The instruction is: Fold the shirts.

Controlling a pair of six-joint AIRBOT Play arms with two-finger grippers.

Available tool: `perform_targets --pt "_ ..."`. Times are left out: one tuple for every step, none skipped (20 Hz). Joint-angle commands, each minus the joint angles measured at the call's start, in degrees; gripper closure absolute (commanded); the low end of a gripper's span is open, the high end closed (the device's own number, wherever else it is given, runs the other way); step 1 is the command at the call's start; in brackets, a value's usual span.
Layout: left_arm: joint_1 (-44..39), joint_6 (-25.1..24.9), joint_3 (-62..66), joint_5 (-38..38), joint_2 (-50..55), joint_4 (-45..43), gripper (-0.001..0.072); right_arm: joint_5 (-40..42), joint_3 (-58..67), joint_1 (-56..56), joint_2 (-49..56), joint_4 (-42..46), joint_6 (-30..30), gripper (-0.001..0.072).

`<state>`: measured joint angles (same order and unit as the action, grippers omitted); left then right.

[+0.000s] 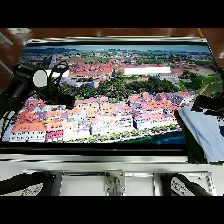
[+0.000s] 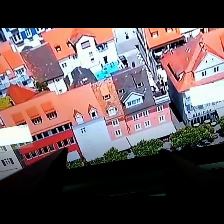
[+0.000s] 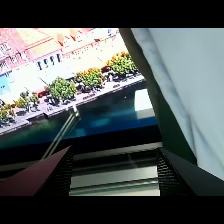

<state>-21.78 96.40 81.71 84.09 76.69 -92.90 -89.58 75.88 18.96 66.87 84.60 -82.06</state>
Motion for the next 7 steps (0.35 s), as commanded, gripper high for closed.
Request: perform_targets --pt "0.04 -2.56 0.07 0.59 0.04 -0.13 0.0045 -0.2 0.07 -0.15 0.04 -0.09 0.0 0.0087" --pt "0.09 -2.89 0.07 0.7 0.02 -0.13 0.0045 -0.2 0.07 -0.15 0.04 -0.11 0.0 0.0087" --pt "0.09 -2.91 0.07 0.66 0.02 -0.13 0.0045 -0.2 0.07 -0.13 0.04 -0.11 0.0 0.0087" --pt "0.09 -2.91 0.07 0.59 0.02 -0.13 0.0045 -0.2 0.07 -0.13 0.04 -0.11 0.0 0.0087" --pt "0.09 -2.91 0.07 0.59 0.02 -0.13 0.0045 -0.2 0.07 -0.15 0.04 -0.11 0.0 0.0087" --pt "0.09 -2.91 0.07 0.61 0.02 -0.13 0.0045 -0.2 0.07 -0.15 0.04 -0.11 0.0 0.0087" --pt "0.09 -2.91 0.07 0.61 0.02 -0.13 0.0045 -0.2 0.07 -0.15 0.04 -0.11 0.0 0.0087"
